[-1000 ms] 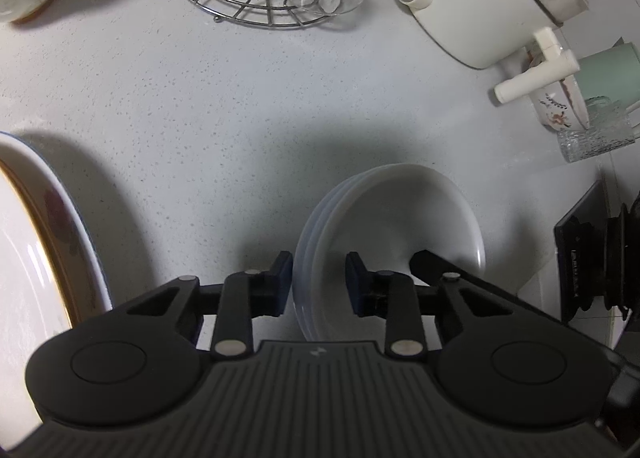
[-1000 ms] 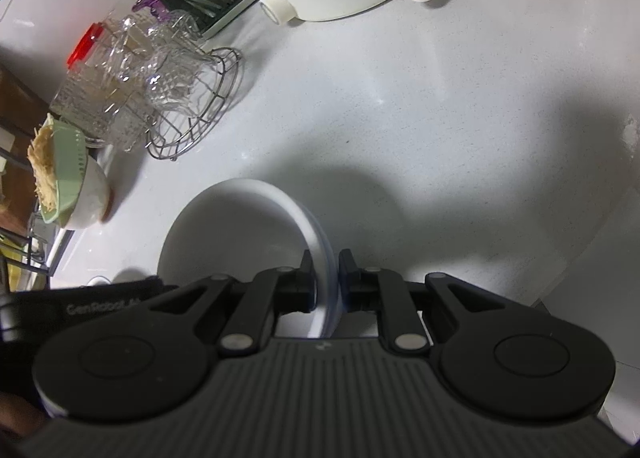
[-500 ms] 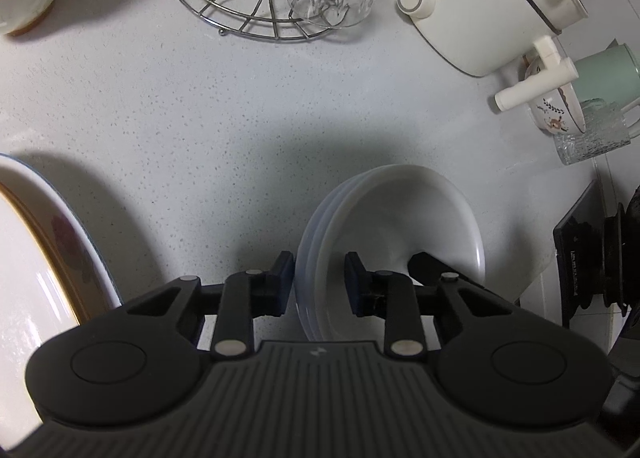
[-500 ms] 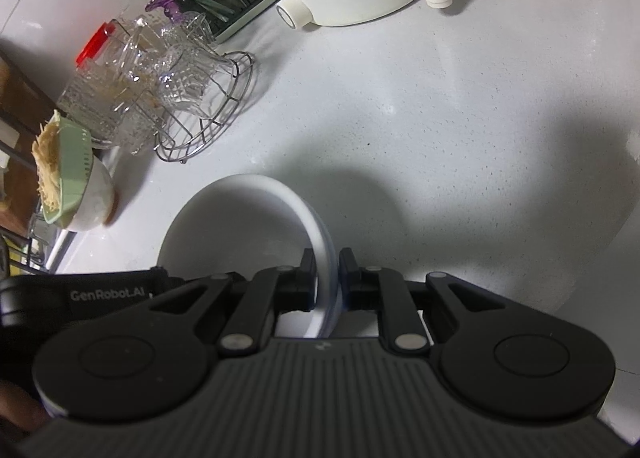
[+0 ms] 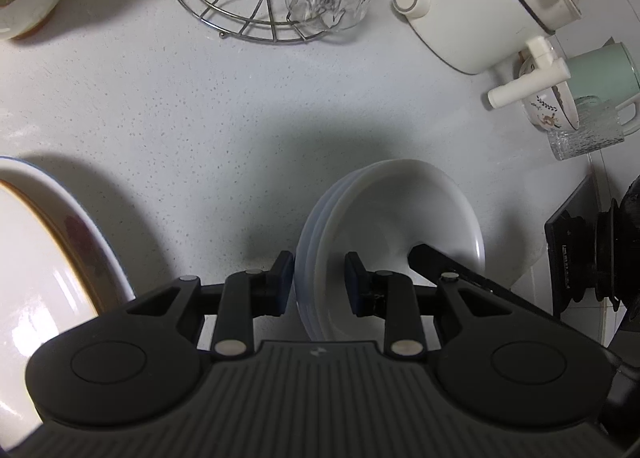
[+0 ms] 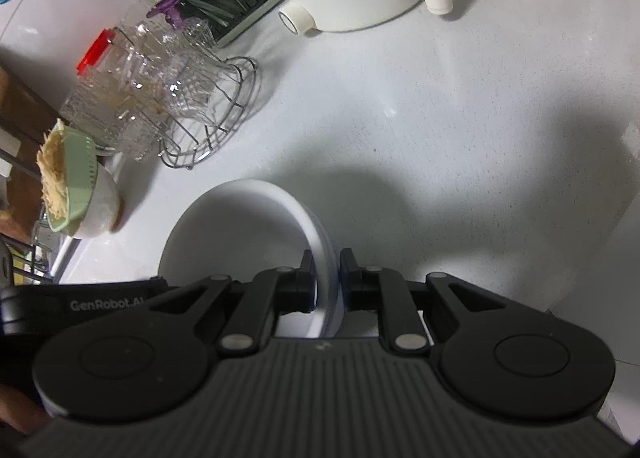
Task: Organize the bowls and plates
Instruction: 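Lift the nested bowls with the left gripper and carry them over the leaf-pattern plates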
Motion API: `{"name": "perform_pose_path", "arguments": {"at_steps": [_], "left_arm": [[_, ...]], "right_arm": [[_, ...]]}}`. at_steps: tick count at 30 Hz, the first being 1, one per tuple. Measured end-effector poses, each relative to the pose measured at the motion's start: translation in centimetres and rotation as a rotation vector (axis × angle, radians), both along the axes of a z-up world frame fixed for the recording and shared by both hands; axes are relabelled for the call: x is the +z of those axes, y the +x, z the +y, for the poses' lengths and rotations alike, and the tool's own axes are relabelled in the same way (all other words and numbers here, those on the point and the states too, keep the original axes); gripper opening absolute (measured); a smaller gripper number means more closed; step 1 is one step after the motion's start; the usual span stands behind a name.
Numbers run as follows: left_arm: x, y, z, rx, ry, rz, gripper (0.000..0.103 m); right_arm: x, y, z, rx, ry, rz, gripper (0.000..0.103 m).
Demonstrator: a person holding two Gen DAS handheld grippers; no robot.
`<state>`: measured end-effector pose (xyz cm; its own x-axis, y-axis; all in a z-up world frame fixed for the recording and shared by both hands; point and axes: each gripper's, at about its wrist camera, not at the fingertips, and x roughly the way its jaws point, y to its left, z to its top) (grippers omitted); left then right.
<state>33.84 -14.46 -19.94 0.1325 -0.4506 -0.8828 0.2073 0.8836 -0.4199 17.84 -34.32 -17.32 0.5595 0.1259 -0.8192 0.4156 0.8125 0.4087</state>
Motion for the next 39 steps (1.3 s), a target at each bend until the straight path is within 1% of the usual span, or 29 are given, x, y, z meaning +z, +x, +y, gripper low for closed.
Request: {"name": "perform_pose_path", "arguments": {"at_steps": [4, 8, 11, 14, 20, 23, 29, 35, 39], "left_arm": [[0.9, -0.5, 0.1, -0.021, 0.015, -0.006, 0.032], [1.7, -0.6, 0.6, -0.018, 0.016, 0.002, 0.032], [2.6, -0.5, 0.8, -0.034, 0.023, -0.017, 0.032], [3.6, -0.4, 1.1, -0.038, 0.017, -0.028, 0.032], [5.3, -0.7, 2.3, -0.050, -0.001, -0.048, 0.032], [5.6, -0.5, 3.6, -0.038, -0.020, -0.035, 0.032], [6.6, -0.5, 6.4, -0.008, -0.019, -0.051, 0.032], [6.7, -0.5, 9.9, 0.075, -0.045, -0.030, 0.032], [7.2, -0.9, 12.1, 0.118, -0.039, -0.043, 0.032]], "right_arm": [[0.6, -0.2, 0.4, 0.012, -0.007, 0.005, 0.015], [1.4, -0.4, 1.0, 0.008, -0.006, 0.009, 0.015], [1.9, -0.6, 1.4, 0.006, -0.007, 0.006, 0.015], [2.4, -0.7, 1.4, -0.017, 0.016, 0.002, 0.015], [4.4, -0.7, 2.6, -0.016, -0.009, -0.017, 0.015], [5.1, -0.6, 3.2, -0.001, -0.022, -0.023, 0.015], [5.9, 0.2, 5.1, 0.037, -0.018, -0.048, 0.015], [6.5, 2.3, 7.5, 0.126, -0.038, -0.054, 0.015], [6.8, 3.2, 8.9, 0.169, -0.017, -0.058, 0.016]]}}
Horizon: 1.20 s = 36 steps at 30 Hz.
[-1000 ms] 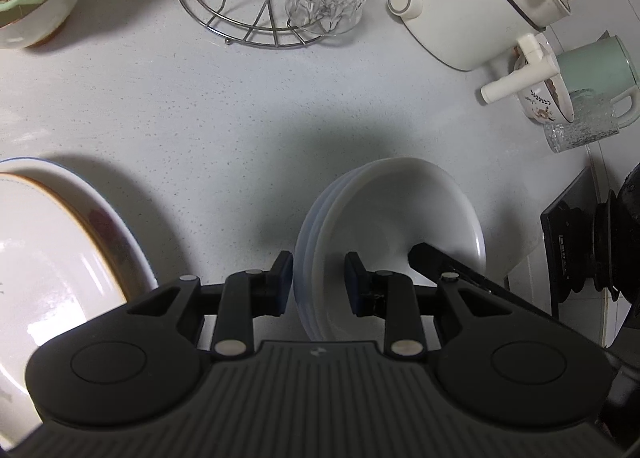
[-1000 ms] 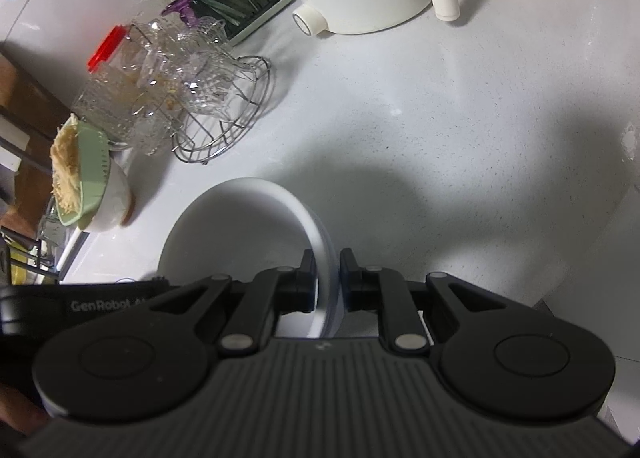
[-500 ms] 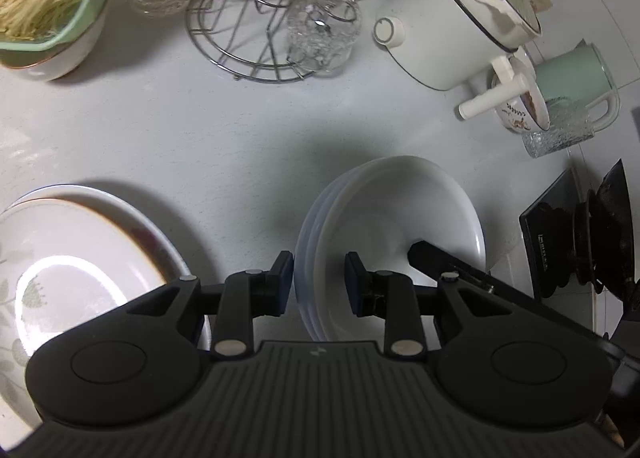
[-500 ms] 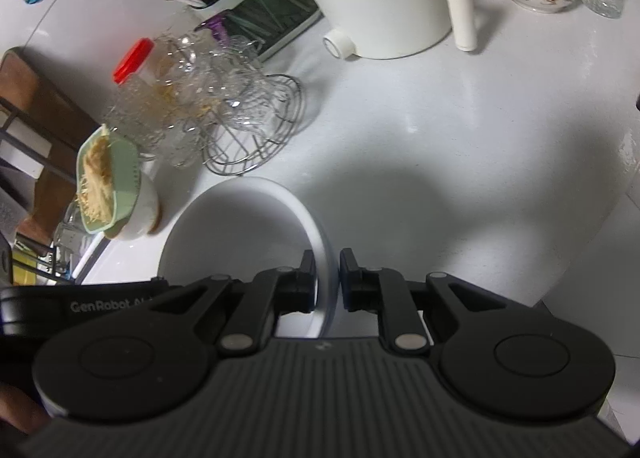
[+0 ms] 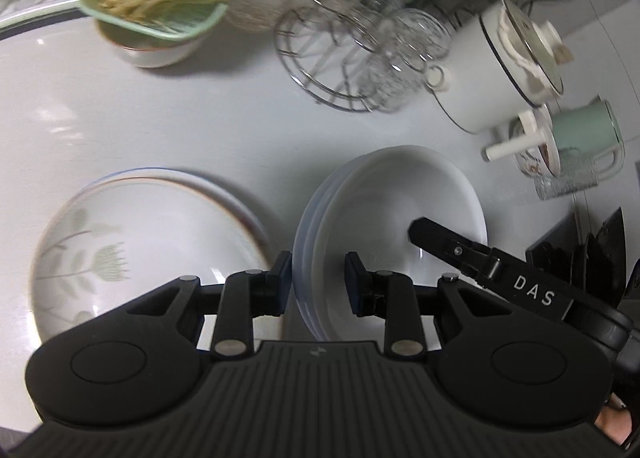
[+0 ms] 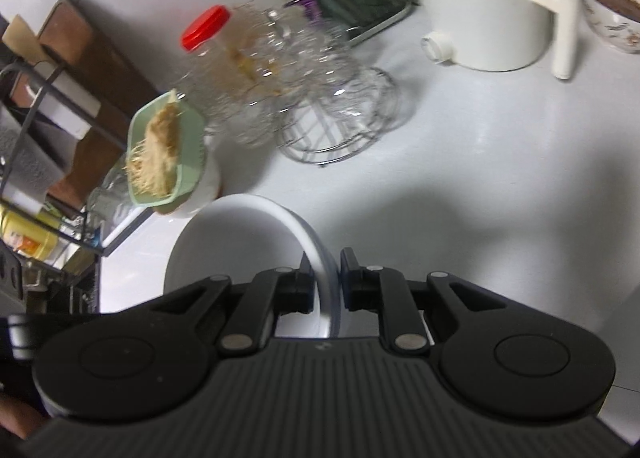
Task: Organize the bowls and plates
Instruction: 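Lift the nested bowls with the left gripper and carry them over the leaf-pattern plates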
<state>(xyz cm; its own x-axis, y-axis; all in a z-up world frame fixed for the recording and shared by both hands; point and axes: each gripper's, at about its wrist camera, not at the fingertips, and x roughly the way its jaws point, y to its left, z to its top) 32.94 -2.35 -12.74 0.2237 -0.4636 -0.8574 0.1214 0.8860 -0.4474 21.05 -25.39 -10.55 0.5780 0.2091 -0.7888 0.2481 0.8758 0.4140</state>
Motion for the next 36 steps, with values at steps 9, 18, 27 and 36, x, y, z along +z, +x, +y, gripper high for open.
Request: {"name": "perform_pose_path", "arguments": {"at_steps": [9, 18, 27, 36], "left_arm": [[0.1, -1.3, 5.1, 0.123, -0.016, -0.011, 0.032], [-0.8, -2.6, 9.1, 0.197, 0.016, 0.001, 0.033], [-4.0, -3.1, 10.4, 0.245, 0.052, 0.083, 0.033], [-4.7, -2.0, 9.7, 0.239, 0.142, 0.029, 0.033]], "right_arm": [[0.5, 2.1, 4.4, 0.129, -0.009, 0.006, 0.016], [0.0, 3.6, 8.6, 0.254, -0.024, 0.025, 0.016], [-3.3, 2.7, 10.9, 0.340, -0.061, 0.091, 0.016], [-4.8, 4.0, 11.7, 0.400, -0.073, 0.076, 0.017]]}}
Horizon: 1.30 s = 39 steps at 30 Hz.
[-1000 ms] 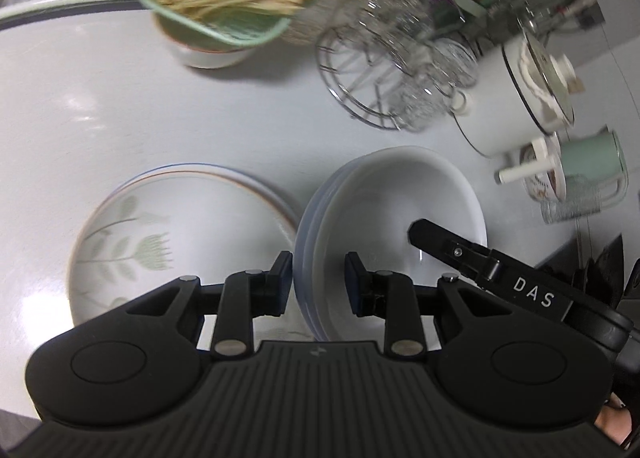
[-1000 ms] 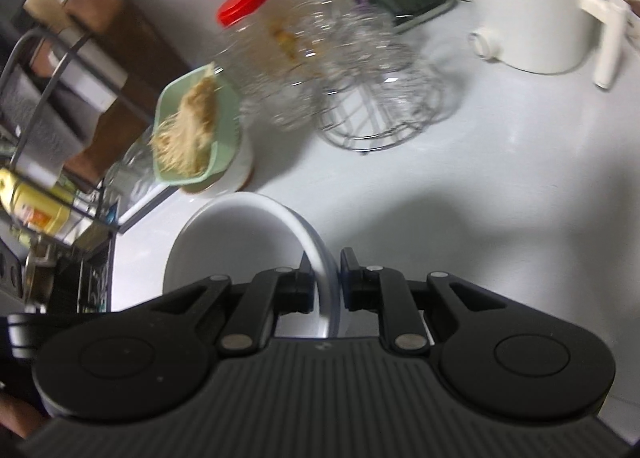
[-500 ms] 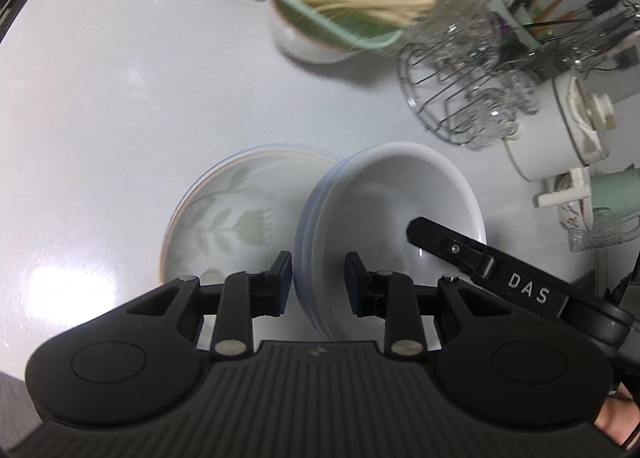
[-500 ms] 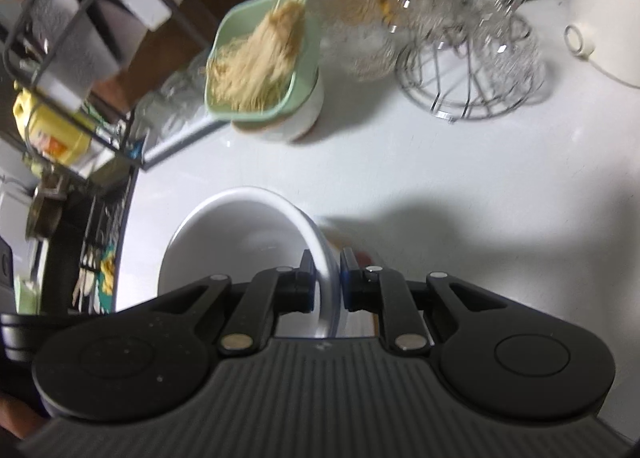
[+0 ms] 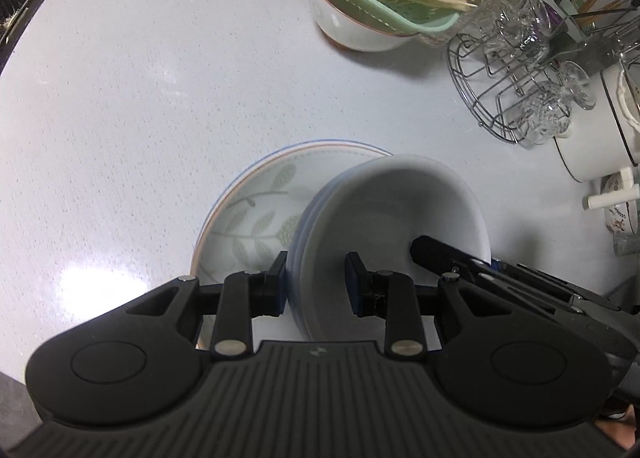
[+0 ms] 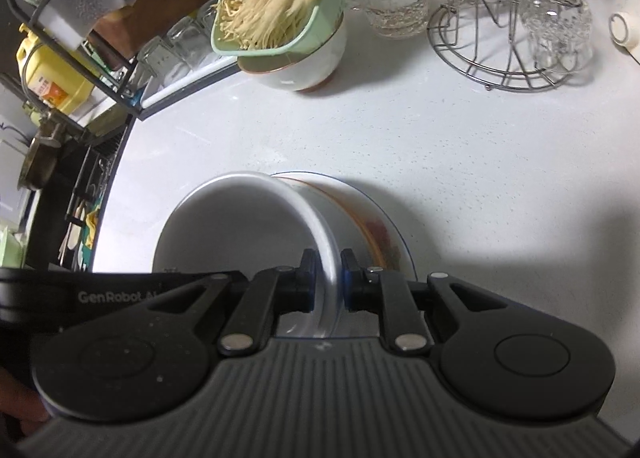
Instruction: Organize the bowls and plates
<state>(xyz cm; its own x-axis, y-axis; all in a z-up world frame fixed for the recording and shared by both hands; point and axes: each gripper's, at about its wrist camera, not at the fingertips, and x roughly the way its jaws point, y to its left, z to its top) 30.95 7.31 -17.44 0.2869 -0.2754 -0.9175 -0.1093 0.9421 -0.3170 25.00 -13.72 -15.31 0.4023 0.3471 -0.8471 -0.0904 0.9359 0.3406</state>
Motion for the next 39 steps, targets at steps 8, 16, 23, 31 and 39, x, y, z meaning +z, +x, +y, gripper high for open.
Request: {"name": "perform_pose_path", "arguments": {"at_steps": [8, 16, 23, 31, 39], "left_arm": [[1.4, -0.2, 0.4, 0.022, 0.054, -0.047, 0.033], [5.3, -1.2, 2.0, 0.074, 0.079, -0.136, 0.037], [10.2, -4.2, 1.9, 0.091, 0.068, -0.242, 0.039], [16.3, -10.5, 1.1, 0.119, 0.104, -0.389, 0.044], [19.7, -18.5, 0.1, 0.144, 0.131, -0.480, 0.046]], "right_arm": [[-0.1, 0.2, -0.2, 0.021, 0.023, -0.002, 0.017], [3.6, -0.7, -0.2, 0.046, 0.005, -0.110, 0.045], [8.0, -2.6, -1.0, 0.044, 0.005, -0.222, 0.045], [13.8, -7.3, -2.1, 0.061, 0.020, -0.392, 0.045], [17.6, -13.5, -3.0, 0.071, 0.033, -0.512, 0.045]]}}
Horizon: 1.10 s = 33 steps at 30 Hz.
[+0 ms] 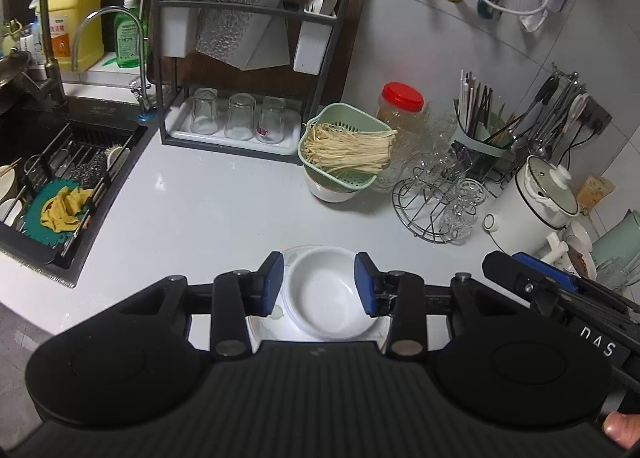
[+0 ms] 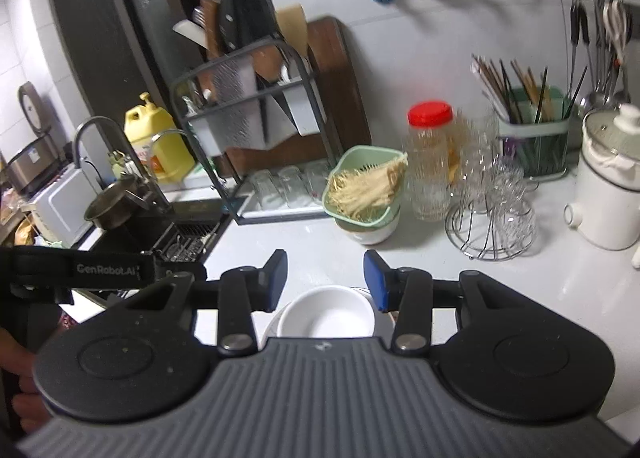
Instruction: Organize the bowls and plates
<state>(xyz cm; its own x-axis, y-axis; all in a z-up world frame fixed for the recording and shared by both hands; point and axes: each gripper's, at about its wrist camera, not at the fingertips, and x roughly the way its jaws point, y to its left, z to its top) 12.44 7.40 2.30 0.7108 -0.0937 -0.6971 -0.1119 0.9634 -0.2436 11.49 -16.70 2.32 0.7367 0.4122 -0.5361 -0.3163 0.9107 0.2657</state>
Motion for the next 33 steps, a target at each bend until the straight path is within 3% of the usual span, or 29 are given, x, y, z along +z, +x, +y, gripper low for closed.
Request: {"name": "perform_pose_path", "arguments": {"at_steps": [4, 6, 9, 11, 12, 13, 15, 20, 33], "left_arm": [[0.2, -3.7, -0.9, 0.006, 0.010, -0.007, 0.052], [0.1, -5.4, -1.3, 0.015, 0.016, -0.012, 0.062], [-0.2, -7.9, -1.8, 0.018, 0.026, -0.015, 0.070], [-0.5, -9.4, -2.3, 0.008, 0.030, -0.009, 0.073], [-0.7, -10.1, -2.5, 0.005, 0.033, -0.005, 0.077], [-0.8, -10.9, -2.8, 0.002, 0.035, -0.004, 0.078], [-1.1, -12.3, -3.3, -0.003, 0.034, -0.005, 0.086], [-1.8, -15.2, -4.3, -0.002, 0.057, 0.007, 0.095], [-1.0, -19.5, -4.3, 0.002, 0.096, -0.059, 0.096]], "right_arm": [[0.6, -3.3, -0.6, -0.017, -0.003, -0.037, 0.045], [0.6, -4.8, -1.0, -0.017, -0.005, -0.046, 0.045], [0.3, -7.1, -1.5, -0.019, -0.004, -0.050, 0.045], [0.1, -8.6, -1.8, -0.052, -0.035, -0.064, 0.063], [-0.1, -9.3, -2.0, -0.060, -0.041, -0.080, 0.083], [-0.3, -10.0, -2.3, -0.066, -0.038, -0.091, 0.092], [-0.8, -11.1, -2.9, -0.075, -0.032, -0.087, 0.094], [-2.0, -13.3, -4.0, -0.080, -0.029, -0.060, 0.094], [-2.1, -17.0, -4.4, -0.099, -0.017, -0.064, 0.094]]}}
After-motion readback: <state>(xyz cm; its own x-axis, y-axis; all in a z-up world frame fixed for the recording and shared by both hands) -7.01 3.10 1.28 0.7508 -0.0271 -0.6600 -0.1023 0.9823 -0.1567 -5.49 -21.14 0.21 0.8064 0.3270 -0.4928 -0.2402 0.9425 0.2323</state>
